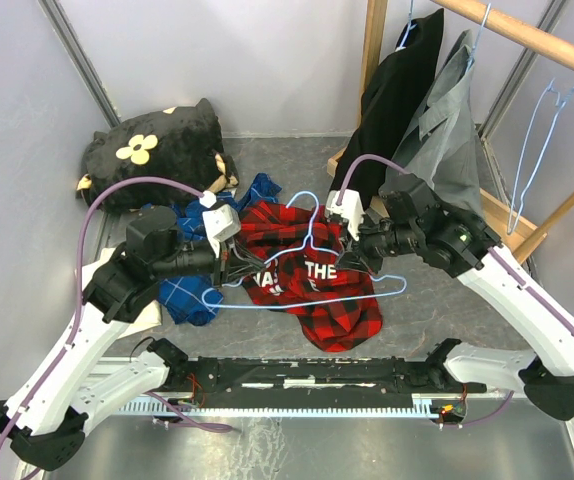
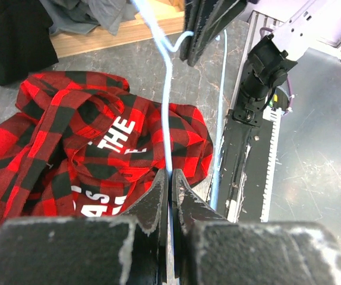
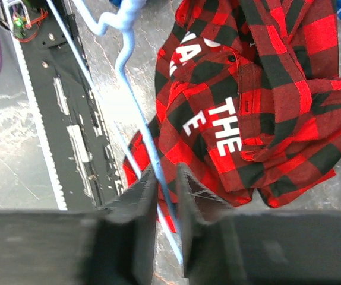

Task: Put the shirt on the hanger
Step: Pick up the hanger from the clothesline.

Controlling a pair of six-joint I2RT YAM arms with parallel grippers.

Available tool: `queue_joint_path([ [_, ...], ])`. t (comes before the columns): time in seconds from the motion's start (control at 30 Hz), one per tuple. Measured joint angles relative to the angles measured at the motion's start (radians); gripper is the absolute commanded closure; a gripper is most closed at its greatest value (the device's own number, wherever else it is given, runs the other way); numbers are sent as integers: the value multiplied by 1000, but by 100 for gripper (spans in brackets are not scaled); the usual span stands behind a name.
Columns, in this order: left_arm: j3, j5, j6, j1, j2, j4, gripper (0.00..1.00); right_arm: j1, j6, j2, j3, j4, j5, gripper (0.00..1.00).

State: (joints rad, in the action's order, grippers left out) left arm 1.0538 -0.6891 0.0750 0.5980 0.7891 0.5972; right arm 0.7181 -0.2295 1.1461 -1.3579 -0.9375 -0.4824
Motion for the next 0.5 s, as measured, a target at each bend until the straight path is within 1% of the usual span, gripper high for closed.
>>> queue_joint_path([
  [0.03, 0, 7, 0, -1, 0, 0, 91, 1, 0, 0, 0, -1, -3, 100],
  [0.17, 2, 34, 0, -1, 0, -2, 66, 7, 16, -25, 1, 0, 10, 100],
  [0.23, 2, 61, -2, -1, -3, -1, 51, 6, 25, -49, 1, 3, 43, 100],
  [0.3, 2, 105, -5, 0, -5, -2, 40, 6, 31, -82, 1, 1, 95, 100],
  [0.4, 0, 200, -41, 0, -10, -19, 28, 6, 37, -132, 1, -10, 183, 100],
  [0.43, -2, 230, -57, 0, -13, -29, 26, 6, 39, -145, 1, -17, 211, 100],
  [0.5, -15, 302, -98, 0, -20, -58, 25, 6, 46, -171, 1, -38, 272, 100],
])
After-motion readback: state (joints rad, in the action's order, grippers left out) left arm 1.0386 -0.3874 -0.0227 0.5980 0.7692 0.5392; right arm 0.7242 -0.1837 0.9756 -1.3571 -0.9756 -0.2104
